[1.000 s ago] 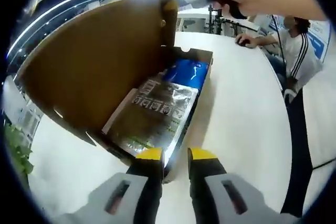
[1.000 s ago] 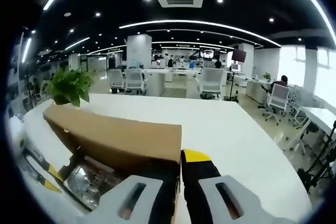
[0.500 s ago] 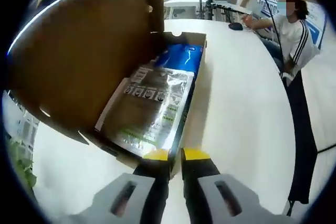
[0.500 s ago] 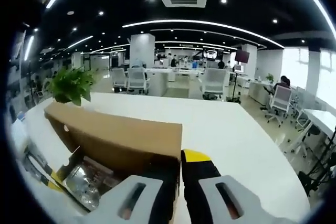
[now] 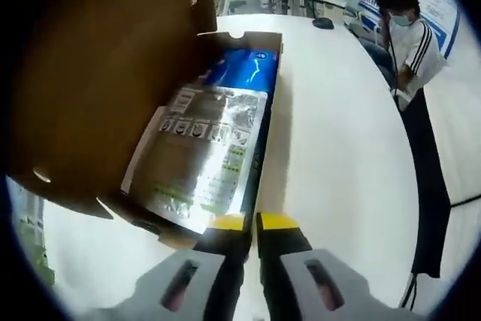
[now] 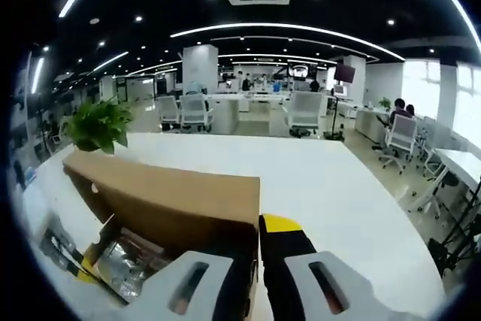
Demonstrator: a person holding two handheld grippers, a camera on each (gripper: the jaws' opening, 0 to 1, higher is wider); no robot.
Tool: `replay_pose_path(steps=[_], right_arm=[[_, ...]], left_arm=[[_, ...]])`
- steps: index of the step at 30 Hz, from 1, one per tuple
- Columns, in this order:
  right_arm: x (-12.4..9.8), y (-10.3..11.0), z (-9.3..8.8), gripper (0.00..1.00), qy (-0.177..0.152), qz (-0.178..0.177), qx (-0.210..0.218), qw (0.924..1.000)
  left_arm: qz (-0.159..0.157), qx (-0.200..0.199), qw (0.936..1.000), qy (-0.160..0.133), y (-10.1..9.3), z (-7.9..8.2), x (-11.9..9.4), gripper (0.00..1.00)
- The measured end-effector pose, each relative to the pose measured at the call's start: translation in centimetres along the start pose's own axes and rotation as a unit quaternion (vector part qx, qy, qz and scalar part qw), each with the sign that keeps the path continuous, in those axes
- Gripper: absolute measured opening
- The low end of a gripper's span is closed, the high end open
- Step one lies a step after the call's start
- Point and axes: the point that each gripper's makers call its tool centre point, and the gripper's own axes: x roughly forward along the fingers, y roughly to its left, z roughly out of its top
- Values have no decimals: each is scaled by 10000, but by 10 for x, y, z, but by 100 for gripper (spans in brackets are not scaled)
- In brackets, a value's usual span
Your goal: Operate the shoe box by opening the lid, removing the specified soft item, and placing it in the target area until the item is outside and the box remains undamaged.
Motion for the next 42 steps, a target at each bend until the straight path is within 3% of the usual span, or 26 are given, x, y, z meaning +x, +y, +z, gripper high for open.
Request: replay_pose_path(steps=[3,5,9,14,19,22,42], right_arm=[[1,0,0,0,23,-1,-8,10000],[1,0,0,0,41,30,-35,10000],[0,-1,0,0,77,53,-28,10000],[0,-1,-1,0,91,72,-26,9999],[0,-2,-1,0,83,74,-10,9999],[1,-1,0,0,82,61,-3,9999],[6,-1,3,0,193,133,-63,9997]], left_arm=[[-106,67,9999,95,-1,-1,0,1],[-166,404,9990,26,-3,-1,1,1],[-59,277,9996,47,-3,-3,3,2],[-142,262,9995,116,-2,-3,4,1],[-124,344,9993,42,-2,-3,5,1],[-175,596,9981,-41,-4,-4,7,0],[-211,537,9983,-19,-4,-5,8,0]])
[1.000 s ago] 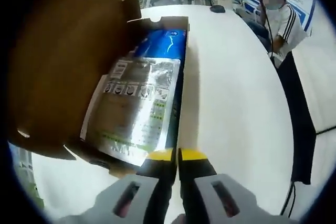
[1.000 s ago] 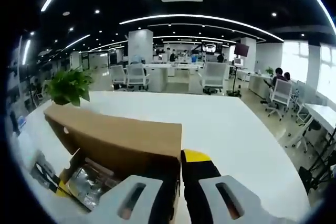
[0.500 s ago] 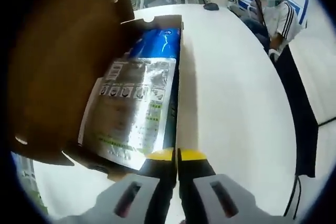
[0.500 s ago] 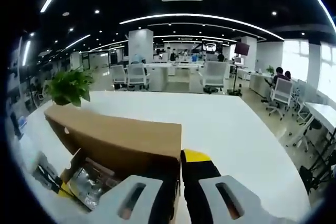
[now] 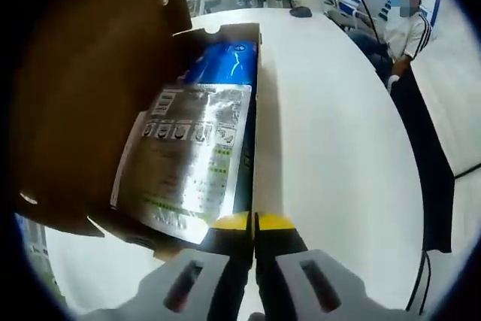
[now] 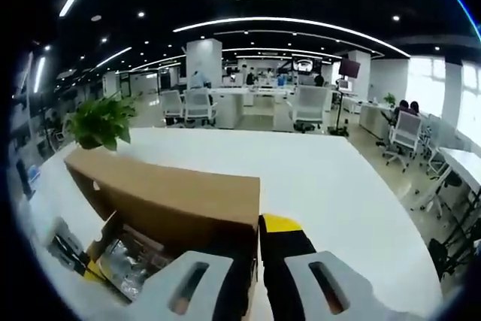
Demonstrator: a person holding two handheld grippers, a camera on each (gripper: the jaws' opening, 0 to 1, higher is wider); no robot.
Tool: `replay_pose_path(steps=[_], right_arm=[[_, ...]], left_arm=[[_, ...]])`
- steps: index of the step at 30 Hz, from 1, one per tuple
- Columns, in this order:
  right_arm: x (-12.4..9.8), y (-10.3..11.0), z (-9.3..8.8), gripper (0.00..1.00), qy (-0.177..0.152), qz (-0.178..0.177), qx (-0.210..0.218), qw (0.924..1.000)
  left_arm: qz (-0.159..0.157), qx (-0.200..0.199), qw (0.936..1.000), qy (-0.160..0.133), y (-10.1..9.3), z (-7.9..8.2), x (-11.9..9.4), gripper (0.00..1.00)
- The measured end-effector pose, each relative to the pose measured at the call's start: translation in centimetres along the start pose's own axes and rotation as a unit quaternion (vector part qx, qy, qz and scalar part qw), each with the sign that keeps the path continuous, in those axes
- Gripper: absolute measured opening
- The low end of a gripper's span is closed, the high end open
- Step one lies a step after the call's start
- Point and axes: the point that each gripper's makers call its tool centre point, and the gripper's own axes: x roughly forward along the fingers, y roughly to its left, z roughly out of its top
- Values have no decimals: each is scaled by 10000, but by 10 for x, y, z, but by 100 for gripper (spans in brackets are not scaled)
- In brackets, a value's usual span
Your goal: Operate the shoe box by opening the lid, removing the specified soft item, and placing it in the target area until the item is outside and the box remains undamaged.
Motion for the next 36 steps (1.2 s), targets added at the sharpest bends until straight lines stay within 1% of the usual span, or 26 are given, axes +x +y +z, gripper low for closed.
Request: replay_pose_path(steps=[3,4,6,10,14,16,19,23,29,30,32,34,35,36], right_arm=[[6,0,3,0,-18,-25,-136,9999],[7,0,4,0,-18,-21,-137,9999],[15,-3,7,0,29,41,62,10000],[28,-3,11,0,74,-4,0,10000],[35,-4,12,0,-2,3,-13,10000],[39,-5,13,0,6,6,-52,10000],[46,-6,14,0,56,41,195,9998],[58,-6,14,0,117,1,19,9999],[71,-9,13,0,143,10,54,9999],[74,-9,13,0,193,44,154,9997],[76,-7,12,0,329,69,204,9992],[78,-5,10,0,609,25,187,9980],[79,-4,8,0,874,-26,185,9960],[79,-3,8,0,958,-38,201,9952]], left_arm=[[13,-18,10000,28,0,0,0,0],[29,9,10000,25,0,0,0,0],[39,42,10000,-12,0,0,0,0],[27,8,10000,-3,0,0,0,0],[20,-87,10000,15,1,0,0,0],[34,-20,10000,-8,1,0,0,0],[23,-30,10000,5,1,0,0,0],[10,-53,10000,12,1,0,0,0],[19,-89,10000,19,1,1,1,0],[19,-87,10000,16,1,1,1,0],[28,-89,10000,27,1,1,1,0],[33,-96,9999,43,1,1,1,0],[29,-90,9999,46,1,1,1,0],[25,-92,9999,46,1,1,1,0]])
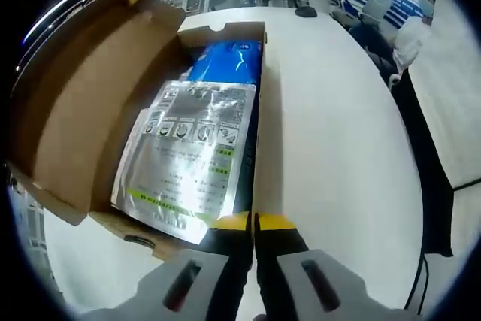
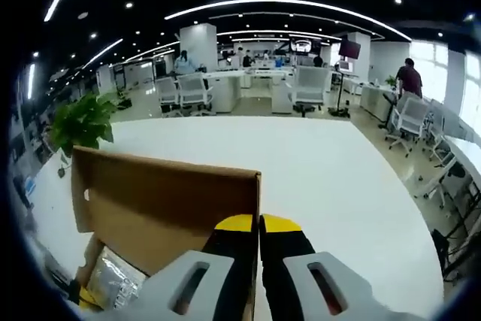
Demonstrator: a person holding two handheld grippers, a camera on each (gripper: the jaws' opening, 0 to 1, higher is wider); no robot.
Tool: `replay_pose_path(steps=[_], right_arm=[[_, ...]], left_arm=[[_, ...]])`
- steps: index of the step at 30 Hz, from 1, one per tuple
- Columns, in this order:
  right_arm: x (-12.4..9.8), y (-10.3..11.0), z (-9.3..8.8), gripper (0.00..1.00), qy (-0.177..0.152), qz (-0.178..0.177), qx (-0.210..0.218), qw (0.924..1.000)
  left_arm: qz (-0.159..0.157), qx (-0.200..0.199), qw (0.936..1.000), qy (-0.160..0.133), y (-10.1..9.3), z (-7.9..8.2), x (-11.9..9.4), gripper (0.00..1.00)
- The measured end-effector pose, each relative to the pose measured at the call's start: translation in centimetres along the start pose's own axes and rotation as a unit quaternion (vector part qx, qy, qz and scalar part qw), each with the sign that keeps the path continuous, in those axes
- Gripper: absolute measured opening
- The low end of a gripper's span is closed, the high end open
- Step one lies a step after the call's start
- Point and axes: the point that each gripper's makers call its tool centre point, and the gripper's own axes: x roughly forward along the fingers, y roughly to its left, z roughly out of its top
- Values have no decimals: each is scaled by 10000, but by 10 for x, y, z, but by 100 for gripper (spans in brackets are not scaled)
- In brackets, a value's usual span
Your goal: Operate the shoe box by opening the lid, removing the specified soft item, and placing it in the target area until the item is outside and the box remains undamaged.
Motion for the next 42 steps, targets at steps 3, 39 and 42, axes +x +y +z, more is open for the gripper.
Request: replay_pose_path(steps=[3,39,42], right_arm=[[5,2,-1,0,560,66,-106,9984],[110,-7,-48,0,2677,377,-395,9620],[110,-6,-53,0,2568,345,-280,9654]], left_arm=[[-21,6,10000,-5,0,0,0,0],[148,-102,9998,32,-2,-1,2,0],[176,-58,9998,32,-2,-1,1,0]])
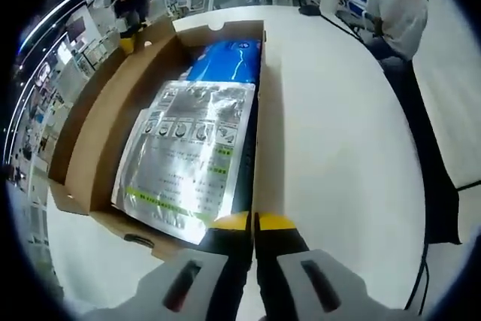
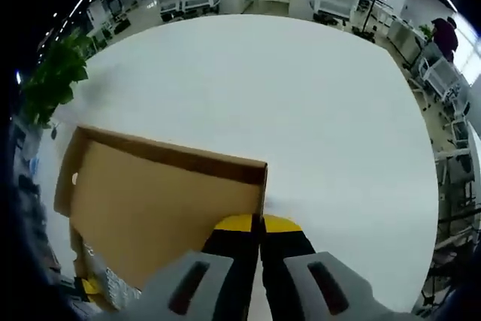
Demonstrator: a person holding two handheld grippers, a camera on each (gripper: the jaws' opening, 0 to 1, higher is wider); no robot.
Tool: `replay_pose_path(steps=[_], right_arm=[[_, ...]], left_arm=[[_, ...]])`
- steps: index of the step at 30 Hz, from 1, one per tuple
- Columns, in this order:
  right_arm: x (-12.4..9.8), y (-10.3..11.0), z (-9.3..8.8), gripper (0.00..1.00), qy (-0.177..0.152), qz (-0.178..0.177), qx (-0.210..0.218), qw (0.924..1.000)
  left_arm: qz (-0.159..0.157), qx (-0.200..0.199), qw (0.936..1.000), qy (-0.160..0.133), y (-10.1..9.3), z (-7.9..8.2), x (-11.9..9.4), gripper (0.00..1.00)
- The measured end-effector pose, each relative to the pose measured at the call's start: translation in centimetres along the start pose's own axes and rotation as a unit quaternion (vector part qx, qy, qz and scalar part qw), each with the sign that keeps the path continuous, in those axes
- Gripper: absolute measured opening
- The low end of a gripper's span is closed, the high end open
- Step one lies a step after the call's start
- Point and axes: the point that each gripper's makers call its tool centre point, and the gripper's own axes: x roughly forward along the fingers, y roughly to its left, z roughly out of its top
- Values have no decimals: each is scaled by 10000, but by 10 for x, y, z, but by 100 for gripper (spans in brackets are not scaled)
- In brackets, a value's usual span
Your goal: Operate the shoe box by opening the lid, removing the specified soft item, and placing it in the target area until the item is outside and the box remains undamaged.
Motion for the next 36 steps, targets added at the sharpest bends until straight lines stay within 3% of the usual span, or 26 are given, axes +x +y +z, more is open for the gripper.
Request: replay_pose_path(steps=[5,8,12,14,16,18,23,26,28,29,31,32,34,36], right_arm=[[-4,3,-6,0,-234,-30,-224,9995],[-8,5,-10,1,-155,-144,-203,9996],[-16,10,-15,8,-267,-279,-689,9969],[-20,13,-18,10,-256,-239,-665,9972],[-25,11,-12,10,-474,-275,-853,9949],[-33,15,-9,12,-692,-126,-927,9932],[-61,24,-7,19,-1280,366,-543,9896],[-88,40,-9,18,-1660,726,-674,9811],[-103,54,-20,20,-1704,890,-843,9777],[-113,62,-26,23,-1759,974,-1121,9732],[-123,70,-32,34,-1931,1030,-1356,9663],[-128,75,-43,37,-1843,1151,-1356,9666],[-123,71,-34,43,-1869,1160,-1371,9658],[-132,73,-50,44,-1862,1171,-1370,9658]], left_arm=[[23,-57,10000,25,1,-1,1,0],[43,-50,10000,42,1,-1,1,0],[0,9,10000,43,1,-1,2,0],[18,-3,10000,42,1,-1,2,0],[30,46,10000,39,0,-1,2,0],[-5,99,9999,23,-1,-1,1,0],[-14,61,10000,1,-1,0,0,0],[14,86,10000,-21,-1,0,0,0],[27,98,9999,-18,-2,0,0,0],[32,98,9999,-19,-2,0,0,0],[33,102,9999,-21,-1,0,0,0],[34,125,9999,-30,-1,0,0,0],[59,136,9999,-52,-1,0,0,0],[78,144,9998,-61,-1,0,-1,1]])
